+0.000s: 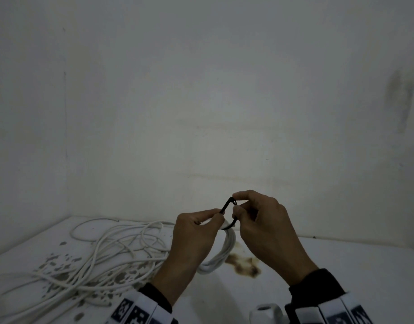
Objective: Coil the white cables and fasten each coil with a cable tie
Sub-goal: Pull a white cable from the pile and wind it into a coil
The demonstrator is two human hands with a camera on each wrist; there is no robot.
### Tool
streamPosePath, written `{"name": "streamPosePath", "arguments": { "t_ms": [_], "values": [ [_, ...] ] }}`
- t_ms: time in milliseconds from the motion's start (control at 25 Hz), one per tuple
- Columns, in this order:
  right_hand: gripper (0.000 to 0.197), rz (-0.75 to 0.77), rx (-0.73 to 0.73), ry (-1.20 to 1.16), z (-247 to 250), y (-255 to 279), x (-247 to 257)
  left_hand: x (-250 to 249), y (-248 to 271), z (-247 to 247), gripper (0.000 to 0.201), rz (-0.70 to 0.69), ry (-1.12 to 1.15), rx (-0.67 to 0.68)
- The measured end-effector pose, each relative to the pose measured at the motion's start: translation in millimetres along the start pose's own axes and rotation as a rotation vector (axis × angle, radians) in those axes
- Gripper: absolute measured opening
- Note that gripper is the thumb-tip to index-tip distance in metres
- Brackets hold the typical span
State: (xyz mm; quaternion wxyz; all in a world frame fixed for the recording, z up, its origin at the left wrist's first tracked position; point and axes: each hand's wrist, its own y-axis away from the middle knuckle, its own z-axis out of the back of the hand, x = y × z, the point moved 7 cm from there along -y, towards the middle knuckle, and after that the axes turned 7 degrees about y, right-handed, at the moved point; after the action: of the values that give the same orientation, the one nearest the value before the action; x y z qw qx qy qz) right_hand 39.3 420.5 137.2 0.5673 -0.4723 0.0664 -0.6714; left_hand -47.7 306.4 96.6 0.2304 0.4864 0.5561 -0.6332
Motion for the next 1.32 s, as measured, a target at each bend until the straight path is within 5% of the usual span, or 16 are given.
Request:
{"name": "streamPosePath", "arguments": {
  "t_ms": [200, 720, 1080, 1320],
  "values": [
    [0.021, -0.028, 0.04, 0.002, -4, -1, -9, 4, -3, 1, 0.027, -0.019, -0.061, 0.035],
    [0.027, 0.023, 0.027, 0.002, -10, 2, -7, 2, -6, 4, 0.041, -0.001, -0.077, 0.05],
    [0.025, 0.031, 0.073, 0.063, -14, 1, -10, 4, -7, 7, 0.031, -0.009, -0.148, 0.043],
    [0.012, -0.03, 0.134, -0.142, -12, 3, -4, -8, -7, 5, 0.029, -0.091, -0.232, 0.135]
  ]
}}
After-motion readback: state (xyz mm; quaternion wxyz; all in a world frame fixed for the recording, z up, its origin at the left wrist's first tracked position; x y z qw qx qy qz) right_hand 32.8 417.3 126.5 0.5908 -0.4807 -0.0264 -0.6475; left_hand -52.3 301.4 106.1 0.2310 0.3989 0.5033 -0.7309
